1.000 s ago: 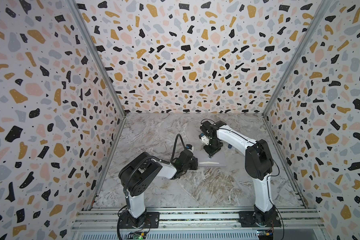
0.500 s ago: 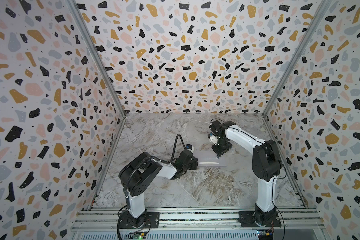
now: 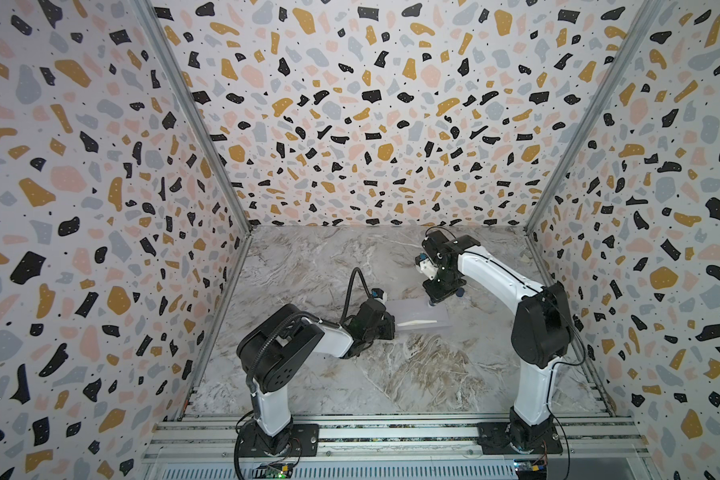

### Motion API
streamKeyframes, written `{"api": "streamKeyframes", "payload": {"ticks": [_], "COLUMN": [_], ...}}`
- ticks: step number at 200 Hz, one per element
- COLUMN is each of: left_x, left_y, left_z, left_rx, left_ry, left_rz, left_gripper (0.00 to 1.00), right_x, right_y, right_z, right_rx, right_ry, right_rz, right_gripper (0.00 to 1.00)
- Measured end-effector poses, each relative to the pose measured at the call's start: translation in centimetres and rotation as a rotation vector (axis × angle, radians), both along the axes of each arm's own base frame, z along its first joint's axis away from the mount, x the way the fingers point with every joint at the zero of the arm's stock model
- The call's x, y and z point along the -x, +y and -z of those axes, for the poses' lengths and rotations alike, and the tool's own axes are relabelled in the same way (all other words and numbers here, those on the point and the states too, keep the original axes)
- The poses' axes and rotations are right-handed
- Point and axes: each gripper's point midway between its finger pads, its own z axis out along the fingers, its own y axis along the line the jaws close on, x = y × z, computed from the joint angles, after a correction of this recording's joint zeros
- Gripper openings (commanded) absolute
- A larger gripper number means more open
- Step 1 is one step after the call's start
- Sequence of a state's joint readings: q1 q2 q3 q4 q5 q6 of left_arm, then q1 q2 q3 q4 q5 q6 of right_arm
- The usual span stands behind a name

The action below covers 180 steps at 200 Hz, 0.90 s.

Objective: Place the letter into the envelope and seal it
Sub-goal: 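Lift the glue stick off the envelope and draw the right gripper back, then carry the glue stick toward the left gripper while the left gripper rises to meet it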

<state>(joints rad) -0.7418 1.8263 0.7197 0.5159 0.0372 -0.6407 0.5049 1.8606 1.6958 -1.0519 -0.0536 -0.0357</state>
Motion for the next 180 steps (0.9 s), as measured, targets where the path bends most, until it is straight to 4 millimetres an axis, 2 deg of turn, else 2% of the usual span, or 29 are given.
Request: {"api": "streamKeyframes", "payload": {"ticks": [27,45,64,83,102,133,146,161,180], "left_x": [0.0,0.1,0.5,0.6,0.4,0.4,1.0,2.0,3.8], "left_y": [0.1,0.4,0.8,1.0,0.8,0.8,1.3,2.1,2.9], "left_z": [0.0,-0.1,-0.5,-2.6,-6.8,-16.4,-20.4,-24.4,-27.7], "left_rx": [-0.003,-0.015,-0.033,-0.027,0.013,0.143,0.208,0.295,0.397], "left_ry": [-0.001,0.004,0.014,-0.015,-0.091,-0.287,-0.372,-0.469,-0.552], "left_rz": [-0.003,-0.008,-0.010,0.001,0.014,0.028,0.030,0.034,0.053], "left_gripper": [0.00,0.00,0.05,0.13,0.22,0.36,0.40,0.52,0.63], "right_x": [-0.2,-0.4,-0.1,0.7,1.6,3.4,4.2,5.1,6.0], "right_y": [0.6,0.8,0.8,0.6,0.2,-0.1,-0.5,-0.8,-0.9], "right_z": [-5.5,-8.3,-10.1,-11.2,-12.2,-14.6,-15.6,-16.9,-18.2], "right_rx": [-0.121,-0.198,-0.264,-0.324,-0.384,-0.514,-0.570,-0.643,-0.740], "right_ry": [-0.139,-0.221,-0.292,-0.354,-0.421,-0.574,-0.644,-0.726,-0.806], "right_rz": [-0.005,-0.006,-0.006,-0.002,0.003,-0.002,0.003,0.009,0.012], "right_gripper": [0.00,0.00,0.00,0.00,0.00,0.00,0.00,0.00,0.00]}}
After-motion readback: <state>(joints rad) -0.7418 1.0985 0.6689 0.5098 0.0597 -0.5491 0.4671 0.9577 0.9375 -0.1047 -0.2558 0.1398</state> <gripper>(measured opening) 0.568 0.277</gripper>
